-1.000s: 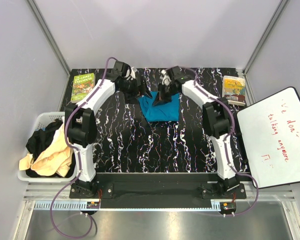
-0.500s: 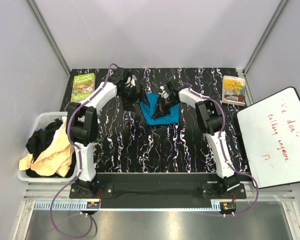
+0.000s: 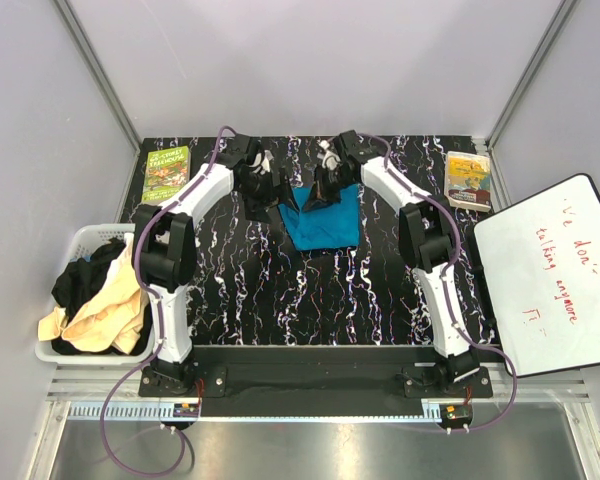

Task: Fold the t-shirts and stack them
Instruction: Smooth out wrinkles on the folded tshirt, then put the neatly folded tshirt into the corner of the board with the right arm

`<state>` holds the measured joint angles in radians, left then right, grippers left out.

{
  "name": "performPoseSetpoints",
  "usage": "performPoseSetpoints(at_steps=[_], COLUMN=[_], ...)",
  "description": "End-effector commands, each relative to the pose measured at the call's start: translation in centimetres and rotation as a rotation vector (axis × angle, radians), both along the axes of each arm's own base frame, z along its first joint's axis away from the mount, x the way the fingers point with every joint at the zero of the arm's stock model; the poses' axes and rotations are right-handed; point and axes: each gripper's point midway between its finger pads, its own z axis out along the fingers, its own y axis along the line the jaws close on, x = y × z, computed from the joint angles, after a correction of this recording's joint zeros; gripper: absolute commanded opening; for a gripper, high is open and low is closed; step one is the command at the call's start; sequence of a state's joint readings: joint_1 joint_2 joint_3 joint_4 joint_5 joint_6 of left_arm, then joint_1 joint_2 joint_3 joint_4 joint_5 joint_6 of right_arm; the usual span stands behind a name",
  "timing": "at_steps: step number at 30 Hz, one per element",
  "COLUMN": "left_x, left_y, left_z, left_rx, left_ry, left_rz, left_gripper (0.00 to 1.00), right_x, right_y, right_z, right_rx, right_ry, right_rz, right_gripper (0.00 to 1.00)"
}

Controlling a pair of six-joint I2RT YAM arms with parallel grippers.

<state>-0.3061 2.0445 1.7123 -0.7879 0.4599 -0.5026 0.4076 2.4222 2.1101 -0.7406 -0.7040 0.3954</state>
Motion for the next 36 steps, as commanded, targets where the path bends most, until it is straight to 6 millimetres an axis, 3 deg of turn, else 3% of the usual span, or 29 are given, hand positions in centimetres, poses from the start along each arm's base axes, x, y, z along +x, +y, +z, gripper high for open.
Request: performPoseSetpoints(at_steps=[1, 3, 9, 12, 18, 20, 22, 23, 24, 26, 27, 28, 29, 31, 32, 36], left_x=[1.1, 1.0, 0.7, 0.6, 0.6, 0.8, 0.7, 0.7, 0.7, 0.6, 0.6, 0.5, 0.5, 0.2, 0.1, -0.4], left_y=[0.7, 0.7, 1.1, 1.4, 1.7, 1.8, 1.8, 1.8, 1.8, 1.8, 1.9, 1.8, 1.8, 1.7, 1.7, 1.7], left_z=[3.3, 3.3, 2.9, 2.7, 2.6, 2.6, 2.6, 2.6, 2.5, 2.5, 2.3, 2.3, 2.2, 1.9, 1.6, 0.9], left_rx=[0.013, 0.017, 0.034, 0.04, 0.046, 0.05, 0.05, 0.052, 0.052, 0.054, 0.053, 0.052, 0.052, 0.047, 0.046, 0.047], left_ry=[-0.109, -0.102, -0.092, -0.086, -0.082, -0.085, -0.086, -0.084, -0.085, -0.084, -0.08, -0.079, -0.077, -0.066, -0.058, -0.035], left_rz=[0.0, -0.002, -0.019, -0.024, -0.033, -0.034, -0.043, -0.044, -0.049, -0.052, -0.054, -0.057, -0.06, -0.066, -0.067, -0.076], left_gripper=[0.99, 0.99, 0.99, 0.99, 0.99, 0.99, 0.99, 0.99, 0.99, 0.99, 0.99, 0.99, 0.99, 0.99, 0.99, 0.99], right_x=[1.1, 1.0, 1.0, 1.3, -1.1, -1.8, -3.4, -3.7, -5.0, -5.9, -7.5, -7.9, -9.5, -10.5, -12.1, -13.9], right_y=[0.8, 1.1, 0.8, -0.9, -5.2, -6.1, -7.5, -7.9, -8.8, -9.5, -10.3, -10.4, -11.2, -11.8, -12.4, -12.6], right_z=[1.4, -0.7, -4.0, -6.2, -9.2, -8.5, -9.5, -8.6, -9.6, -8.5, -9.5, -8.4, -9.0, -7.9, -8.4, -6.5], right_rx=[-0.035, -0.065, -0.19, -0.308, -0.53, -0.559, -0.61, -0.616, -0.65, -0.653, -0.669, -0.659, -0.679, -0.676, -0.694, -0.645], right_ry=[-0.055, -0.025, -0.019, -0.013, 0.056, 0.05, 0.085, 0.072, 0.103, 0.096, 0.136, 0.123, 0.163, 0.16, 0.196, 0.186], right_rz=[0.029, 0.042, 0.024, -0.011, -0.018, -0.013, 0.0, -0.004, 0.003, -0.007, -0.002, -0.009, 0.0, -0.01, -0.003, -0.001], right_gripper=[0.0, 0.0, 0.0, 0.0, 0.0, 0.0, 0.0, 0.0, 0.0, 0.0, 0.0, 0.0, 0.0, 0.0, 0.0, 0.0])
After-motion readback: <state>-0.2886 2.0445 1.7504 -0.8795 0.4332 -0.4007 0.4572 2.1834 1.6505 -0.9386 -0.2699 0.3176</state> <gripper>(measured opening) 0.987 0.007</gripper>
